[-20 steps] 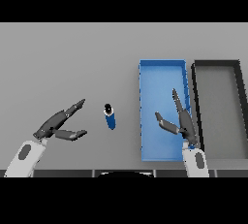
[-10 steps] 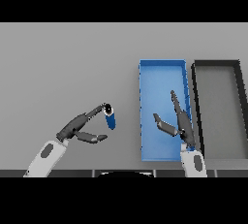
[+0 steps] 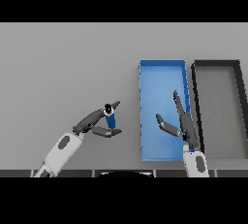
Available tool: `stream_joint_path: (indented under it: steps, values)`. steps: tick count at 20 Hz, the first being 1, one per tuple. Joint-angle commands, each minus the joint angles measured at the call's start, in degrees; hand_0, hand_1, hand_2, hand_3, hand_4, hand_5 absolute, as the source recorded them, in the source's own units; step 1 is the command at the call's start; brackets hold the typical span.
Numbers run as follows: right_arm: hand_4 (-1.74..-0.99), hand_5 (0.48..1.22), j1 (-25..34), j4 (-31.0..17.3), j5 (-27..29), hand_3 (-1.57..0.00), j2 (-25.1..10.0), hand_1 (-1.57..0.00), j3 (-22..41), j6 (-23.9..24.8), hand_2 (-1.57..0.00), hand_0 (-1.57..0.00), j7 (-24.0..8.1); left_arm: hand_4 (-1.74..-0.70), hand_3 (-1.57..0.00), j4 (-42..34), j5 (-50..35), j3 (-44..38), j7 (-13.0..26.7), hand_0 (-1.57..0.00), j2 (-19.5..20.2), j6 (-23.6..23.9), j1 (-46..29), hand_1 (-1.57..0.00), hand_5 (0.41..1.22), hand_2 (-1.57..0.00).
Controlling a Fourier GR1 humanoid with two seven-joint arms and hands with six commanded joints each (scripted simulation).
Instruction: Pick up the blue pipe and place it into the blue bin.
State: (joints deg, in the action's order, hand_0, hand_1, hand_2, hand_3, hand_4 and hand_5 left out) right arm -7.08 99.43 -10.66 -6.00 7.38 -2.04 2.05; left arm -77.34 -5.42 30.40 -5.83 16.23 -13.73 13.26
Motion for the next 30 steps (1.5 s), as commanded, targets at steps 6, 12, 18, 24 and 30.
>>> stream_joint_path:
  steps: [6, 12, 18, 24, 30]
  values:
    - [-1.198, 0.605, -0.4, 0.0, 0.7, 0.00, 0.0, 0.00, -0.3, -0.3, 0.00, 0.00, 0.0, -1.32, -0.22, 1.3, -1.3, -0.7, -1.4, -0.10, -3.7, 1.6, 0.4, -0.26, 0.651, -0.36]
    - [-1.198, 0.604, 0.3, -0.2, 0.7, 0.00, 0.2, 0.00, -0.1, -0.4, 0.00, 0.00, 0.0, -1.60, -1.17, 2.1, -0.5, 1.6, -5.0, -1.13, -5.9, 1.7, -0.2, -1.20, 1.072, -1.23]
    - [-1.189, 0.603, 0.4, -0.9, 0.4, 0.00, 0.2, 0.00, -0.1, -0.3, 0.00, 0.00, -0.5, -1.70, -1.41, -0.6, -0.5, 1.8, -6.0, -1.46, -6.6, 5.1, -0.2, -1.48, 1.182, -1.48]
    - [-1.164, 0.602, 0.5, -1.0, 0.3, 0.00, -0.8, 0.00, -1.0, -0.2, 0.00, 0.00, 0.5, -1.73, -1.47, -7.9, -2.5, 2.1, -4.4, -1.54, -7.3, 5.4, 1.4, -1.55, 1.211, -1.55]
    - [-1.133, 0.606, -0.3, -0.6, 0.0, 0.00, -1.4, 0.00, -1.2, 0.0, 0.00, 0.00, 2.9, -1.74, -1.49, -12.5, -2.4, 3.5, 1.5, -1.56, -7.0, 5.4, 2.5, -1.56, 1.218, -1.56]
